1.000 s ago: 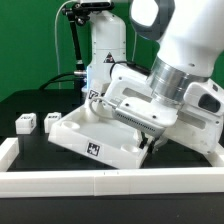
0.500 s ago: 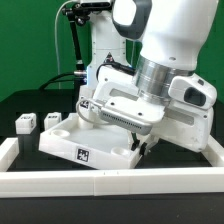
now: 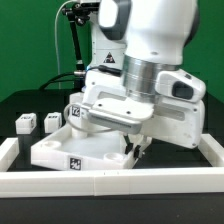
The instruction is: Assemble square table
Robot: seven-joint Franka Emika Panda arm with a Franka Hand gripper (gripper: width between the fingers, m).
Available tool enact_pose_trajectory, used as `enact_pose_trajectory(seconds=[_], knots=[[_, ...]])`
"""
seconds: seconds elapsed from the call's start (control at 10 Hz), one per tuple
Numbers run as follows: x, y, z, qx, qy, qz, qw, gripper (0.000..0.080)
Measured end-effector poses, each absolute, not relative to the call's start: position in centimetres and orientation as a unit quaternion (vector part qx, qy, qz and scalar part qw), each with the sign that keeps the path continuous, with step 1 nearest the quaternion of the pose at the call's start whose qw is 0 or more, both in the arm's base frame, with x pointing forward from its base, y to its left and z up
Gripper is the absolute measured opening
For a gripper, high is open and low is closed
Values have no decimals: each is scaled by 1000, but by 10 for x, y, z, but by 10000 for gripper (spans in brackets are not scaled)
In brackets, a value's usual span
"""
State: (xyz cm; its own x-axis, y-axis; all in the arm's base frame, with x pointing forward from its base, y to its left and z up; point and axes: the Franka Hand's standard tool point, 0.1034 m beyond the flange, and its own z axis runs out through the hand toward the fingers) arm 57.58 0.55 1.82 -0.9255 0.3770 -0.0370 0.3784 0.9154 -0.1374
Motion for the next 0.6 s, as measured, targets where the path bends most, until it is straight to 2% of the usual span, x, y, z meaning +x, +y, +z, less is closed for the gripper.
enact_pose_trajectory(seconds=[0.1,0.3,0.6], knots=[[577,0,18,195,979,-60,13,60],[583,-17,19,186,981,-23,45,60],[580,17,23,125,991,-43,31,60]])
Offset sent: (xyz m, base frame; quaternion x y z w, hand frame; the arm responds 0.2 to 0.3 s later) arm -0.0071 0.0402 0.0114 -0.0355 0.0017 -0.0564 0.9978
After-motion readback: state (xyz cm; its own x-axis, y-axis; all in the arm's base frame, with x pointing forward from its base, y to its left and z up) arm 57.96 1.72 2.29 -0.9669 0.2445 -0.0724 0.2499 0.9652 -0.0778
